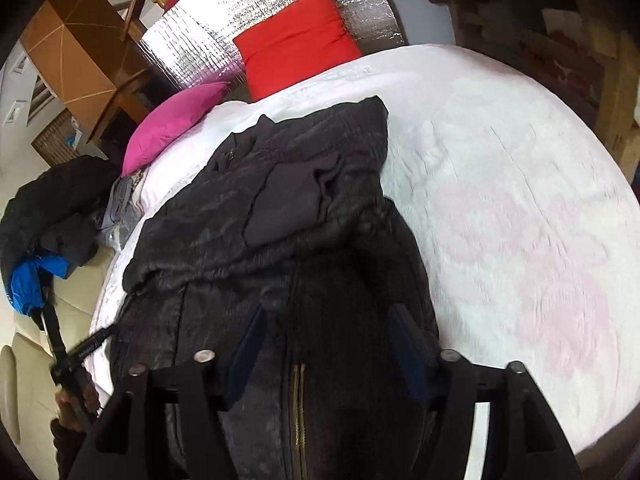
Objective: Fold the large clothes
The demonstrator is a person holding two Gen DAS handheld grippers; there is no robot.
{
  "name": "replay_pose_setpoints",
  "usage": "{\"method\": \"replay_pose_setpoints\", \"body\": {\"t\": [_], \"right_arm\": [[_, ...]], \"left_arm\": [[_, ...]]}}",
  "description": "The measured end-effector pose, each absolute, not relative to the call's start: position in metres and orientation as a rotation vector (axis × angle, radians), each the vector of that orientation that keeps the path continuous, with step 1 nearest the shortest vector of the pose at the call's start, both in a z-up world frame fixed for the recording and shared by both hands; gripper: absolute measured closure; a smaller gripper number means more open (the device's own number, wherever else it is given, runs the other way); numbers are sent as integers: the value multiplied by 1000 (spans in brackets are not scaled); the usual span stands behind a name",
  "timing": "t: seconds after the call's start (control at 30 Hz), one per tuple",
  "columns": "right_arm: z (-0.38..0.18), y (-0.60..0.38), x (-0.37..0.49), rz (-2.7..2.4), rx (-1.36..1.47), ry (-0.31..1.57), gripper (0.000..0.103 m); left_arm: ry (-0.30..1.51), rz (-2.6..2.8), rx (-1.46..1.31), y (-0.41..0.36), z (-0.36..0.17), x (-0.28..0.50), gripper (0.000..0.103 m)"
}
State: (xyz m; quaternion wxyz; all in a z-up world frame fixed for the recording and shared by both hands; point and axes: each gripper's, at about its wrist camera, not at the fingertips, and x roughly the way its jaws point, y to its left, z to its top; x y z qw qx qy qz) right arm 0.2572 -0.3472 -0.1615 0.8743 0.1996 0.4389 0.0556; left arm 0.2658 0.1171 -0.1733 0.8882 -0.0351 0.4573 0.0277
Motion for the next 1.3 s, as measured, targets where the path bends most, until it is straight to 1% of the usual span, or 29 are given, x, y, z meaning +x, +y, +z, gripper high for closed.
{"method": "replay_pose_setpoints", "body": {"t": [0.03, 0.2, 0.23, 0.27, 0.43, 0.6, 0.67, 0.8, 0.9, 1.0, 1.03, 1.07, 1.1, 1.13, 1.17, 1.2, 1.23, 1.27, 1.3], "right_arm": [[-162, -347, 251, 120, 420, 915, 32], [-172, -336, 210, 141, 421, 936, 32], [-175, -334, 201, 146, 421, 945, 29], [-177, -333, 194, 149, 418, 954, 26], [-200, -319, 144, 143, 359, 1059, 25], [-237, -322, 106, 105, 347, 1198, 25], [-249, -324, 102, 77, 345, 1241, 25], [-271, -318, 111, 68, 330, 1312, 25], [-287, -310, 127, 92, 335, 1343, 23], [-307, -302, 144, 107, 366, 1378, 23], [-312, -300, 147, 115, 394, 1373, 23], [-315, -299, 148, 132, 417, 1367, 26], [-315, -300, 148, 151, 434, 1346, 34], [-312, -300, 147, 177, 447, 1325, 58], [-308, -300, 146, 199, 456, 1312, 71], [-301, -298, 143, 198, 436, 1296, 74], [-295, -295, 140, 201, 410, 1286, 81], [-286, -291, 136, 204, 374, 1267, 85], [-275, -287, 131, 214, 352, 1239, 87]], "left_arm": [[954, 53, -81, 118, -175, 256, 23], [1005, 15, -107, 118, -189, 190, 21], [1020, 7, -116, 118, -192, 181, 21], [1043, -5, -135, 117, -197, 172, 20], [1172, -64, -201, 111, -227, 142, 20], [1261, -103, -253, 103, -249, 143, 19], [1268, -110, -242, 98, -254, 147, 19], [1289, -158, -229, 88, -266, 152, 19], [1314, -179, -260, 87, -278, 155, 19], [1291, -210, -307, 90, -281, 159, 20], [1277, -216, -314, 91, -281, 159, 26], [1267, -226, -321, 92, -281, 160, 37], [1263, -235, -324, 92, -282, 161, 62], [1261, -240, -327, 93, -282, 162, 71], [1255, -244, -338, 95, -281, 164, 76], [1247, -251, -349, 97, -279, 165, 89], [1240, -259, -359, 100, -279, 162, 93], [1231, -269, -364, 101, -278, 161, 94], [1220, -280, -360, 102, -274, 157, 94]]}}
